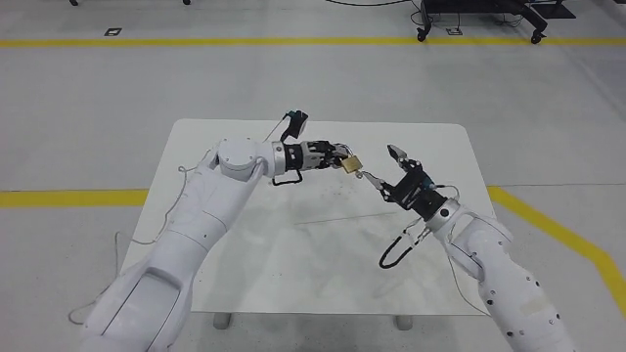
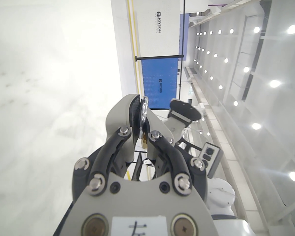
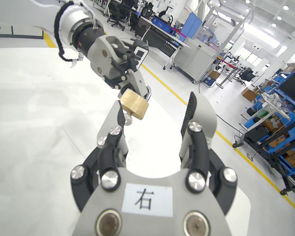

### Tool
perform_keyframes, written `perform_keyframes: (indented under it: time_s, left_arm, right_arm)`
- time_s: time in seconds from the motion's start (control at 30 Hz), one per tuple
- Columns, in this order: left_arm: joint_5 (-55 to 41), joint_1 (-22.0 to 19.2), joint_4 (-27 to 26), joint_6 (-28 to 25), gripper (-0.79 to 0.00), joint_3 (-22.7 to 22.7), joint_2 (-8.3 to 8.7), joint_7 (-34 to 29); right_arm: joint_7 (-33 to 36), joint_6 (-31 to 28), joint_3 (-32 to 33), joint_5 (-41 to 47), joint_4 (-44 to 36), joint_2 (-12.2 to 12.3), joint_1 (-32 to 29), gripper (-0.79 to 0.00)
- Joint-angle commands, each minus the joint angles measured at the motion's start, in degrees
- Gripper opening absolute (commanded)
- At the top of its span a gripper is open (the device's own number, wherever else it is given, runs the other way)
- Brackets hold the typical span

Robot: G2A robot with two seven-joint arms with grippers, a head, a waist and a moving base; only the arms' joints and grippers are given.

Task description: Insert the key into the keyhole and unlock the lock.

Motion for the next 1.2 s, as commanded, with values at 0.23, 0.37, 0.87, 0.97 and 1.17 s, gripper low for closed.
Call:
perform_keyframes:
  time_s: [0.23,0.37,0.87,0.97,1.17]
  left_arm:
    - [13.6,-2.2,2.3,10.5,-0.785,5.5,-0.52,2.8]
    - [20.3,-3.3,3.7,15.8,-0.785,9.5,-1.51,4.7]
    - [24.0,-6.8,10.1,17.0,0.0,12.8,-4.2,2.6]
    - [20.4,-7.3,10.9,14.5,0.0,10.5,-3.92,1.0]
    - [17.1,-8.6,11.2,9.0,0.0,4.5,-2.02,5.9]
  right_arm:
    - [-0.5,-0.8,0.9,1.0,-0.3,0.1,-0.3,0.0]
    - [-0.5,-0.8,0.9,1.0,-0.3,0.1,-0.3,0.0]
    - [-0.5,-0.8,0.9,1.0,-0.3,0.1,-0.3,0.0]
    - [-0.5,-0.8,0.9,1.0,-0.3,0.1,-0.3,0.0]
    - [-0.5,0.2,1.1,2.1,-0.1,0.0,-0.4,0.0]
